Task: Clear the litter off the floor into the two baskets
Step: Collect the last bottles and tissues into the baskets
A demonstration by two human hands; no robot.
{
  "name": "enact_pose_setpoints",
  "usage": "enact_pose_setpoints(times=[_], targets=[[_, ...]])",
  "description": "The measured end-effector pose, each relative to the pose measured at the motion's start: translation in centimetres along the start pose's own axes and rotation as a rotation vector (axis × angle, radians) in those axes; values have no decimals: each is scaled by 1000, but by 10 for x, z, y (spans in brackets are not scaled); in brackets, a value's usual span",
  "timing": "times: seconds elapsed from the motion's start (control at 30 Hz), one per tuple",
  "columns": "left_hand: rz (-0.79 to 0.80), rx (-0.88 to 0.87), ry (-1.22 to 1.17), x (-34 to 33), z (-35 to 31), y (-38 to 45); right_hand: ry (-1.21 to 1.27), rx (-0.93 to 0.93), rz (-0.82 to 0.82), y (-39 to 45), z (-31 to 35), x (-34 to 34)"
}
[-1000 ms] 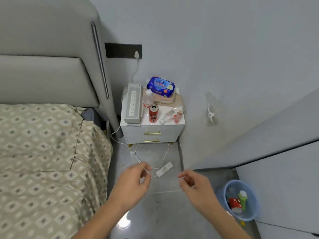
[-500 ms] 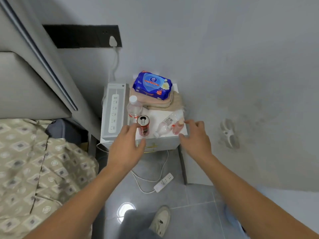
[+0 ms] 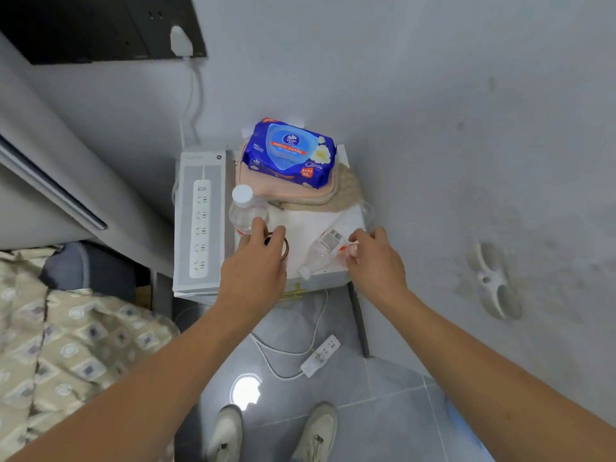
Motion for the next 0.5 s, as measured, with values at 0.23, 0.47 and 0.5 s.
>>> enact_pose_setpoints(times=[0.23, 0.47, 0.5], targets=[[49, -56, 9, -2, 5, 6, 32, 19, -54, 4, 2, -1], [67, -152, -2, 8, -1, -12, 169, -59, -139, -57, -7, 4], [75, -160, -18, 12, -5, -20, 194, -80, -142, -73, -8, 4]])
Point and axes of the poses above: each hand's wrist, its own y-axis towards the middle knuckle, its own x-axis out of the back of the hand, z = x × y, the point moved 5 cm from there along y, towards the middle knuckle, and after that the axes turned 9 degrees about -y, right-handed, at the moved point
